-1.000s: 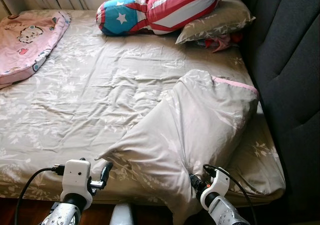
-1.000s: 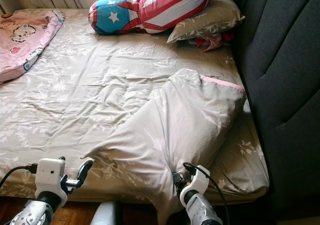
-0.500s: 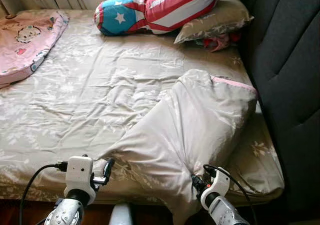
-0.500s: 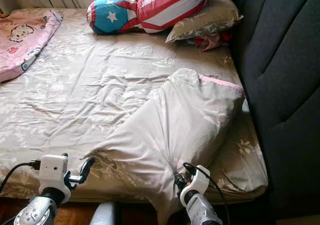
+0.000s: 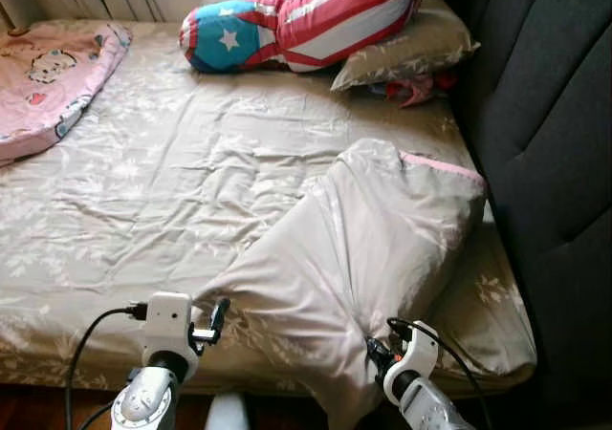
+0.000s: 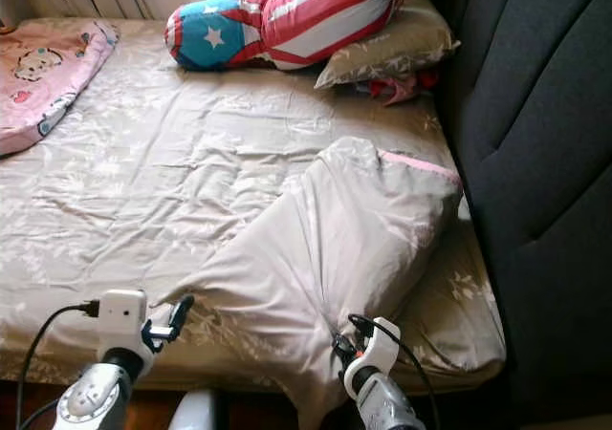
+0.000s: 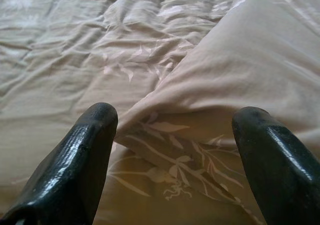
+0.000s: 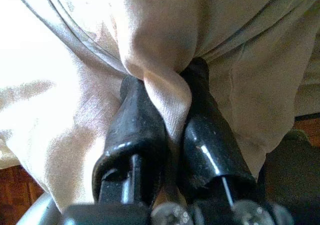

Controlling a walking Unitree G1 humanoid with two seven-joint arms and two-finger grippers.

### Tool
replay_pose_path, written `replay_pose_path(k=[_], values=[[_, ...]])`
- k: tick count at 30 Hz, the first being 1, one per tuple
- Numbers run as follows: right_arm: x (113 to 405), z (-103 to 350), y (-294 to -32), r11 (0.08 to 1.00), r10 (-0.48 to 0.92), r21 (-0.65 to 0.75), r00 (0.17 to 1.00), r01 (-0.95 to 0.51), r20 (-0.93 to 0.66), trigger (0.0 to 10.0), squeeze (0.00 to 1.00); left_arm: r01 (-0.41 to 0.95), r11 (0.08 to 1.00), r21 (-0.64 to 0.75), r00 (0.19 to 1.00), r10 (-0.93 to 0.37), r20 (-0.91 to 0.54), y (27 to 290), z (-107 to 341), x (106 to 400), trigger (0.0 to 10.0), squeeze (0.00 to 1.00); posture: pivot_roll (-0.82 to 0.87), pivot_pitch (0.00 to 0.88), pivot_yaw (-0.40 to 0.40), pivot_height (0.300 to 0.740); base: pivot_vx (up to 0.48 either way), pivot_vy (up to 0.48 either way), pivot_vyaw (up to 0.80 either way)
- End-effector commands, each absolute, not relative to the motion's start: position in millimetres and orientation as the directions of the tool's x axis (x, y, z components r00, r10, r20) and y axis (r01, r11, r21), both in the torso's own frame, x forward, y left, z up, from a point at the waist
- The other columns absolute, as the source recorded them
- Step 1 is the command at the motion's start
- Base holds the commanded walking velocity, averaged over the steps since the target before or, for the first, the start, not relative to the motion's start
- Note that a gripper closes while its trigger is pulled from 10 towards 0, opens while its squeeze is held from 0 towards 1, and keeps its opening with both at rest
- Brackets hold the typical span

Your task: Clean up the room

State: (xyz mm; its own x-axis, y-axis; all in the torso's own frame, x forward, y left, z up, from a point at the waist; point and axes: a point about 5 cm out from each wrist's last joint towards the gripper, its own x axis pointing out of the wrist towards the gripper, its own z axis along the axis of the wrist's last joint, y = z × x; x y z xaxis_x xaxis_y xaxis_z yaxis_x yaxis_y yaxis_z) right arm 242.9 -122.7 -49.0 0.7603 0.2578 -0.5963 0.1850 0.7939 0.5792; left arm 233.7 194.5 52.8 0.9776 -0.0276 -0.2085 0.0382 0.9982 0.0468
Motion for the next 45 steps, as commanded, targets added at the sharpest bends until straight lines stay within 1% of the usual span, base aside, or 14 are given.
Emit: replay_pose_path(k=[1, 5, 6, 8, 9, 17, 23, 26, 32, 37, 45], values=[[228, -60, -123, 0.796, 0.255, 0.562, 0.716, 0.227, -0.65, 0.0, 0.0, 0.028, 0.998, 0.055, 0.977, -0.016, -0.215, 194, 48, 235, 10.0, 0.0, 0.11, 0.055, -0.034, 0.65, 0.0, 0.0, 0.0], [228, -60, -127, 0.8, 0.238, 0.55, 0.714, 0.24, -0.658, 0.0, 0.0, 0.03, 0.998, 0.047, 0.977, -0.019, -0.212, 189, 44, 239, 10.0, 0.0, 0.1, 0.038, -0.038, 0.65, 0.0, 0.0, 0.0], [229, -59, -127, 0.811, 0.241, 0.543, 0.721, 0.219, -0.65, 0.0, 0.0, 0.03, 0.999, 0.044, 0.977, -0.02, -0.213, 188, 42, 241, 10.0, 0.0, 0.09, 0.032, -0.037, 0.65, 0.0, 0.0, 0.0], [231, -58, -130, 0.809, 0.226, 0.542, 0.731, 0.227, -0.643, 0.0, 0.0, 0.033, 0.999, 0.042, 0.976, -0.023, -0.217, 188, 39, 242, 10.0, 0.0, 0.09, 0.027, -0.036, 0.65, 0.0, 0.0, 0.0], [234, -56, -133, 0.809, 0.202, 0.538, 0.748, 0.236, -0.632, 10.0, 0.0, 0.04, 0.998, 0.044, 0.974, -0.029, -0.224, 187, 37, 244, 10.0, 0.0, 0.09, 0.013, -0.034, 0.65, 0.0, 0.0, 0.0], [240, -51, -149, 0.846, 0.112, 0.474, 0.787, 0.245, -0.606, 10.0, 0.0, 0.034, 0.998, 0.045, 0.972, -0.023, -0.234, 190, 30, 253, 10.0, 0.0, 0.07, 0.0, -0.03, 0.65, 0.0, 0.0, 0.0], [232, -55, -148, 0.854, 0.122, 0.469, 0.789, 0.225, -0.602, 10.0, 0.0, 0.036, 0.998, 0.045, 0.97, -0.024, -0.242, 190, 24, 255, 10.0, 0.0, 0.06, 0.0, -0.029, 0.65, 0.0, 0.0, 0.0], [227, -58, -148, 0.854, 0.103, 0.461, 0.789, 0.243, -0.606, 10.0, 0.0, 0.038, 0.998, 0.043, 0.97, -0.027, -0.242, 189, 22, 256, 10.0, 0.0, 0.06, 0.0, -0.027, 0.669, 0.0, 0.0, 0.0], [222, -61, -144, 0.857, 0.12, 0.461, 0.78, 0.231, -0.614, 10.0, 0.0, 0.043, 0.998, 0.043, 0.969, -0.031, -0.244, 188, 18, 255, 10.0, 0.0, 0.06, 0.0, -0.022, 0.704, 0.0, 0.0, 0.0], [219, -63, -149, 0.859, 0.106, 0.45, 0.775, 0.244, -0.623, 10.0, 0.0, 0.046, 0.998, 0.05, 0.968, -0.033, -0.251, 188, 14, 252, 10.0, 0.0, 0.06, 0.0, -0.02, 0.739, 0.0, 0.0, 0.0], [220, -63, -154, 0.857, 0.087, 0.443, 0.773, 0.263, -0.628, 10.0, 0.0, 0.053, 0.997, 0.057, 0.965, -0.037, -0.259, 189, 11, 250, 10.0, 0.0, 0.05, 0.0, -0.02, 0.74, 0.0, 0.0, 0.0]])
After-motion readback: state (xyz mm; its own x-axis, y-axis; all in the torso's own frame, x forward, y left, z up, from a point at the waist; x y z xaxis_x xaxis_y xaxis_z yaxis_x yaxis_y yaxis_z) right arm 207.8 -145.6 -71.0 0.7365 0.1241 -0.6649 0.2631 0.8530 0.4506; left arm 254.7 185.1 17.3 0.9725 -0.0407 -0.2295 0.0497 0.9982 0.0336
